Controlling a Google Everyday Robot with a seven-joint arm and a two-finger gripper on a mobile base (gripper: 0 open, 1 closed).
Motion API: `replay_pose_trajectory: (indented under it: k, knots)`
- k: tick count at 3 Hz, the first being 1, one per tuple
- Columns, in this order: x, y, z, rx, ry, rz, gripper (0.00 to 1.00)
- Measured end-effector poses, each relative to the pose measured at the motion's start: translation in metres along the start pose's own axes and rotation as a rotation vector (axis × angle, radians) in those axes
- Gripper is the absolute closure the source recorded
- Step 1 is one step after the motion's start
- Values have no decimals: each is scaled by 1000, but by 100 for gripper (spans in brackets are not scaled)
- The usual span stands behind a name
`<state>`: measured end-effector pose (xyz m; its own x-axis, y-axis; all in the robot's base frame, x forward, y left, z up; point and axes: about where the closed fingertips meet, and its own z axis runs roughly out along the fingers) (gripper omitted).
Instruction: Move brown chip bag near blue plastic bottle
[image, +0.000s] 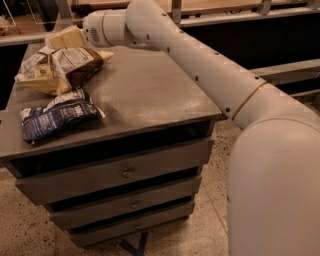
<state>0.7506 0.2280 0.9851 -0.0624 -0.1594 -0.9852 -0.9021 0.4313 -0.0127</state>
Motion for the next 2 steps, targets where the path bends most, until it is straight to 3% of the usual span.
replay_pose_trajectory:
  k: [1, 2]
  knots:
    - [8, -11, -24, 36, 27, 12, 0]
    - [25, -49, -81, 169, 87, 23, 0]
